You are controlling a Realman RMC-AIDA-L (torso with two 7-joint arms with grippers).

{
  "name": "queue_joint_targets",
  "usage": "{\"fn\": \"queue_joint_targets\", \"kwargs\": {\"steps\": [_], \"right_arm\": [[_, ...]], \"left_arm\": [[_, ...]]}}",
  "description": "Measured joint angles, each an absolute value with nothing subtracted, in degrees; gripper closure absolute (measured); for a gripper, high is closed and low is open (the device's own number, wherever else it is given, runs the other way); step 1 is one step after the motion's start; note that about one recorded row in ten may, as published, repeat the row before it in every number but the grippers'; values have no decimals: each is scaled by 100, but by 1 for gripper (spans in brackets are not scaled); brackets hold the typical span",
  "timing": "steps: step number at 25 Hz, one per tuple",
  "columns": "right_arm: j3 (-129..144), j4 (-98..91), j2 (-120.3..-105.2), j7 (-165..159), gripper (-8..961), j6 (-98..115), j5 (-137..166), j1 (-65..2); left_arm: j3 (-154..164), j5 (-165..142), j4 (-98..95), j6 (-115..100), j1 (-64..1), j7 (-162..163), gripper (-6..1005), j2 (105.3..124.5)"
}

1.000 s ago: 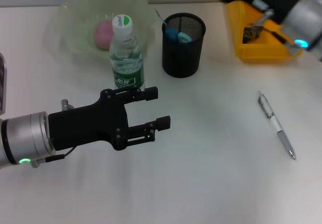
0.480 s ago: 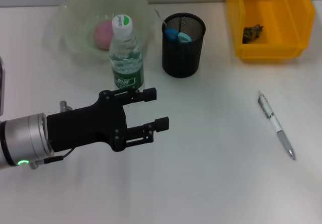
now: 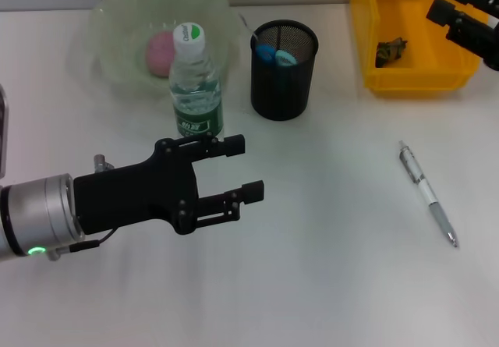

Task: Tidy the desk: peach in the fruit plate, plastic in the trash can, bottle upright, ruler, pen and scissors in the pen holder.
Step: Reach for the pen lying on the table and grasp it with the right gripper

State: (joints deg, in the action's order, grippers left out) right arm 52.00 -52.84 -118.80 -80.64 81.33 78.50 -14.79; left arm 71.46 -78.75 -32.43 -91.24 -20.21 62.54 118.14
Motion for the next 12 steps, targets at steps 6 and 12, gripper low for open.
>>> {"fn": "queue_joint_targets", "kwargs": {"steps": [6, 12], "right_arm": [[4989, -7859, -11897, -10702, 367, 8564, 9917, -1597], [4746, -9607, -11841, -13420, 366, 9576, 11982, -2277]], "left_arm": [[7145, -7875, -3206, -9132, -2012, 6242, 301, 11806], [7186, -7875, -3206, -9144, -1999, 6237, 301, 11818]]}}
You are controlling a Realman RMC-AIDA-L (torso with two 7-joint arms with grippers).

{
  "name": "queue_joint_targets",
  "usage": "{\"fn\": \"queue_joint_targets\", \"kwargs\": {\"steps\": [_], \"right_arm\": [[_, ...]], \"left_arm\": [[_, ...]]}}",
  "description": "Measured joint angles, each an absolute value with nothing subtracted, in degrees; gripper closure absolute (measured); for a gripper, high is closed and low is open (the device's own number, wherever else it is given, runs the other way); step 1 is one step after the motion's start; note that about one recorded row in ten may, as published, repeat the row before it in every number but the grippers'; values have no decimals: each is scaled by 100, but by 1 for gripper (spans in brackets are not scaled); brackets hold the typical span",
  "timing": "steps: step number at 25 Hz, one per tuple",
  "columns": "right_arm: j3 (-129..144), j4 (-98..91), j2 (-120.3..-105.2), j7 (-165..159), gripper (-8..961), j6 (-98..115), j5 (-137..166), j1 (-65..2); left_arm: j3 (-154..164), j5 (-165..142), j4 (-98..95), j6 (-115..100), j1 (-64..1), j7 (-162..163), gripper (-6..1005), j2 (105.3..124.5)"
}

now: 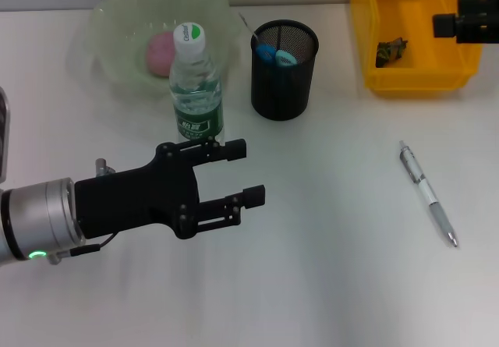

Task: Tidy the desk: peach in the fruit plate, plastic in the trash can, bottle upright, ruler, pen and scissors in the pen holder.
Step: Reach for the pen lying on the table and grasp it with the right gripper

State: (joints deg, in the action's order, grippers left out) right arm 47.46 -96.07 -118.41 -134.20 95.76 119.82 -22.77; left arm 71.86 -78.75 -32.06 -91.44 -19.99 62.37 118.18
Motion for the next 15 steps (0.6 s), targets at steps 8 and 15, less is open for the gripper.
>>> {"fn": "queue_joint_targets", "kwargs": {"steps": [8, 15], "right_arm": [[4742, -10164, -11719, -15248, 366, 10967, 13576, -2913], [4809, -9652, -11898, -15324, 367, 10939, 14581, -2953]], "left_arm": [[7197, -7875, -3208, -9168, -2007, 6237, 301, 11831], [7223, -7874, -3204, -9168, -1985, 6239, 301, 11829]]}}
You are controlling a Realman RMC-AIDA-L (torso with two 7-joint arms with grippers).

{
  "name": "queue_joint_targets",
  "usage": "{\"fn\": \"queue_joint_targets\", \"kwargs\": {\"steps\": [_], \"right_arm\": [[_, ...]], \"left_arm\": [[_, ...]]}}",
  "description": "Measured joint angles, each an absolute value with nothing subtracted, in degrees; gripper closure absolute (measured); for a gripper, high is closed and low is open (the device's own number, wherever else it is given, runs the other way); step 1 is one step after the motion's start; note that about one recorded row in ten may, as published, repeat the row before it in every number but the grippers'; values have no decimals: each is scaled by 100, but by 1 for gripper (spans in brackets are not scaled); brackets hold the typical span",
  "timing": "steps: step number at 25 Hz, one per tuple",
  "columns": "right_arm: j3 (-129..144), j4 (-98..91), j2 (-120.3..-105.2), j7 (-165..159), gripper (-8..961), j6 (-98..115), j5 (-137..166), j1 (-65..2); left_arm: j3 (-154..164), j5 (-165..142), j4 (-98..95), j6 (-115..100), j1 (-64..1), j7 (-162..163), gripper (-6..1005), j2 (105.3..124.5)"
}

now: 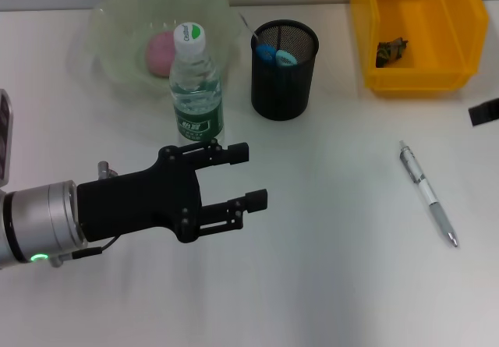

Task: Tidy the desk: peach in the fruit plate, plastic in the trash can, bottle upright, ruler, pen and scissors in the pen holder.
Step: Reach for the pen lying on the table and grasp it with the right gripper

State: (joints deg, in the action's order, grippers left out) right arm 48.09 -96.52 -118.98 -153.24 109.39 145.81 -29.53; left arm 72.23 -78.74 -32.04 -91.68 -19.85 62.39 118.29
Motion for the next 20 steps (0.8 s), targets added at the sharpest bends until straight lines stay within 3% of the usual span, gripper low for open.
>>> {"fn": "queue_joint_targets", "kwargs": {"steps": [20], "right_arm": [[5598, -7352, -11902, -15345, 367, 9948, 15760, -3712]], "left_arm": [[7295, -7875, -3045, -9141, -1977, 6041, 301, 11842]]}}
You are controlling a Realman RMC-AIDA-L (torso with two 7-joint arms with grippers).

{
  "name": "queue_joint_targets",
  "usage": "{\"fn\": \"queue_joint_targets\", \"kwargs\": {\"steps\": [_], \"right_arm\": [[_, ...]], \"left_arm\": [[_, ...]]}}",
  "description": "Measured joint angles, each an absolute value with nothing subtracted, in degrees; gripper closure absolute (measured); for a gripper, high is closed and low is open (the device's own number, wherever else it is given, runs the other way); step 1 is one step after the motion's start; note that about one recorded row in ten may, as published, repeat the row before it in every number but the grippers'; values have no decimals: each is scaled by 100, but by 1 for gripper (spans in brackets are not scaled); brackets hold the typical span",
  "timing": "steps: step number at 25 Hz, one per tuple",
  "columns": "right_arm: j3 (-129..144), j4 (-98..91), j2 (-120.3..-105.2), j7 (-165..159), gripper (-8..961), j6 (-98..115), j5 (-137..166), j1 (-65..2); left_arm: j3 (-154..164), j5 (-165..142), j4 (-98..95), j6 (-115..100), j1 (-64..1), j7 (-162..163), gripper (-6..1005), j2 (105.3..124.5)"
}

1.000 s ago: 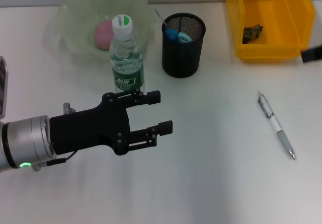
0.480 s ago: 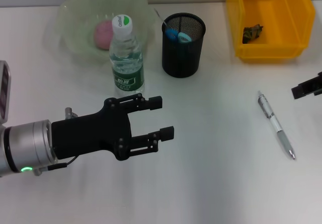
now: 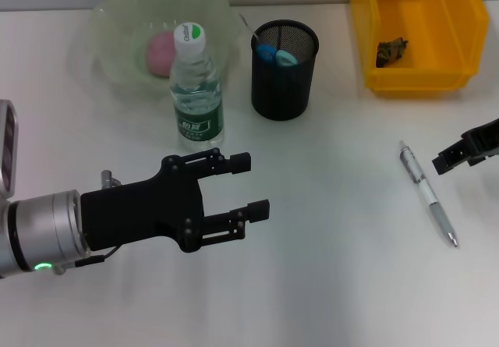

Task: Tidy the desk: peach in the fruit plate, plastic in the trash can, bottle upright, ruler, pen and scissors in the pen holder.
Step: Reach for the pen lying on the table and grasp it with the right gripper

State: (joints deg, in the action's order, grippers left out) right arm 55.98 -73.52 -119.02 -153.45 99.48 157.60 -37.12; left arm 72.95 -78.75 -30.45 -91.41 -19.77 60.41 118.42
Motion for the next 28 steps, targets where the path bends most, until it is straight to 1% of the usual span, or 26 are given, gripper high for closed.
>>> {"fn": "queue_joint_targets", "kwargs": {"steps": [6, 14, 28], "right_arm": [[5669, -7097, -11901, -15463, 367, 9691, 15972, -3938], [5834, -6271, -11903, -15503, 366, 9227, 15990, -4253], [5920, -5930, -11913, -15540, 366, 8912, 15990, -4289]], "left_arm": [[7295, -7875, -3036, -9113, -1983, 5992, 301, 11848], [7320, -7875, -2955, -9237, -2008, 5877, 301, 11848], [7649, -7875, -2964, -9532, -2038, 5871, 301, 11822]]}}
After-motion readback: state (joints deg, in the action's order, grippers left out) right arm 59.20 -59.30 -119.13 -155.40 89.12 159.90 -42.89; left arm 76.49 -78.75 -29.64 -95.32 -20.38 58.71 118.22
